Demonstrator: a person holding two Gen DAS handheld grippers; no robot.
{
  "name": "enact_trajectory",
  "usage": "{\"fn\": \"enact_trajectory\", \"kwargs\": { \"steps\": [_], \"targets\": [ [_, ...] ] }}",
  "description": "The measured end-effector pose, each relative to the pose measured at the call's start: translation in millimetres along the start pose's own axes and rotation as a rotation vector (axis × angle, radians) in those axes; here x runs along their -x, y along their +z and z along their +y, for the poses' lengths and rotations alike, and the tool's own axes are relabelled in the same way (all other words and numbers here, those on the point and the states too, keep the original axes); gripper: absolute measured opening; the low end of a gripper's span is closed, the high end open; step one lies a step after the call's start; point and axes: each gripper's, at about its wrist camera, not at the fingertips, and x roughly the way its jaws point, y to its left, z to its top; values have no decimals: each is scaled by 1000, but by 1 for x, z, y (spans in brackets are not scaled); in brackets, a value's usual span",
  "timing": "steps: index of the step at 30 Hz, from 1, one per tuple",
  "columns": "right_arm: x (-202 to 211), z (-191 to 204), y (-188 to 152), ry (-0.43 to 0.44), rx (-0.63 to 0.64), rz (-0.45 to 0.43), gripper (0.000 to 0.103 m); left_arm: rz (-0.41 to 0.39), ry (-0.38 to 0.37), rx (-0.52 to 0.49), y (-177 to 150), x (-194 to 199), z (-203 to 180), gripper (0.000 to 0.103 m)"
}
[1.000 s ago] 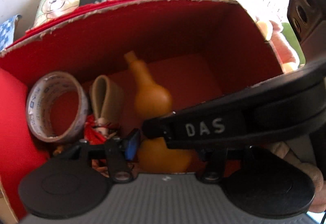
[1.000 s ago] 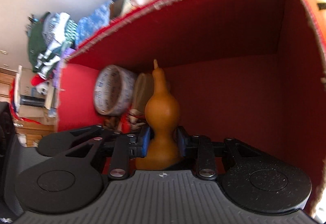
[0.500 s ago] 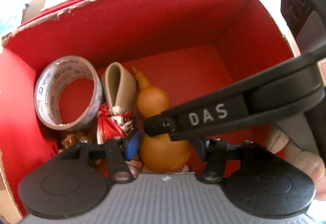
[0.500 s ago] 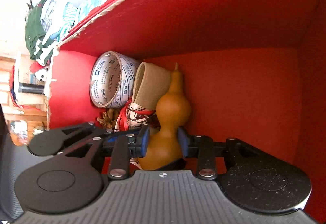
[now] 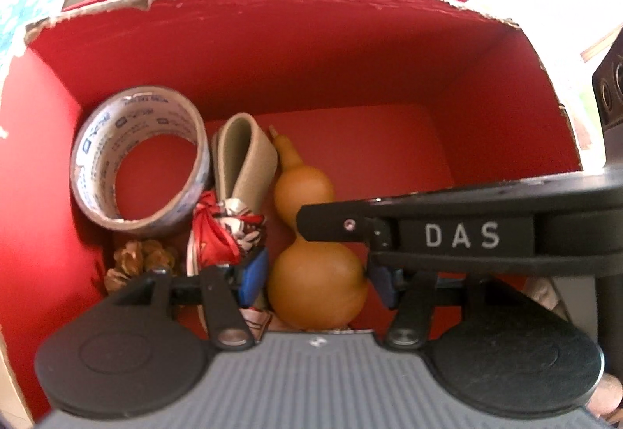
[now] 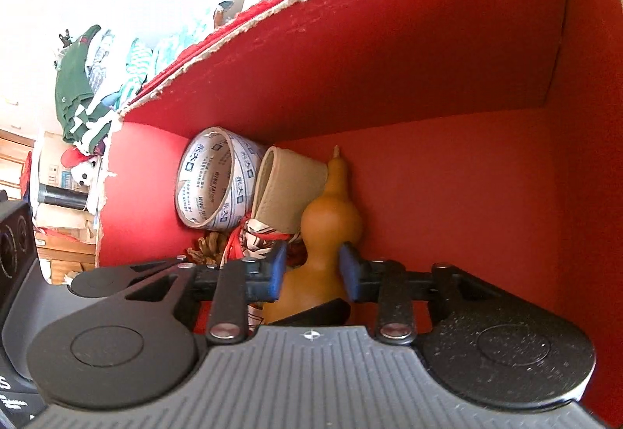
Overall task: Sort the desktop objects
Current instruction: 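Lower the gourd beside the sandal strap and open the right tool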
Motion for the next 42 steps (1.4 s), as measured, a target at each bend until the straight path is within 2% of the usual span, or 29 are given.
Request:
{"fn": "enact_trajectory", "kwargs": {
  "steps": [1,9,10,17,24,33,38,42],
  "targets": [
    [0,0,-1,6,7,-1,21,0,2,4,0,0,0,60],
    [2,2,-1,36,9,3,17,-10,21,8,0,0,-2,61],
    [2,2,-1,39,14,3,17,-12,22,6,-5,1,7,61],
    [-1,7,-1,35,19,1,18,-25,37,-5,-7,1,7,60],
    [-1,9,-2,18,36,-4,18,-41,75,-31,-10,-1,-10,60],
    [-3,11,-1,30,61,-7,18,-41,76,-33,-8,-1,-13,60],
    [-3,12,0,37,69,-3,18,-42,78,-38,-13,-2,-2,60],
    [-3,10,0,48,48,0,22,-42,80,-40,-10,-6,-7,60]
  ]
}}
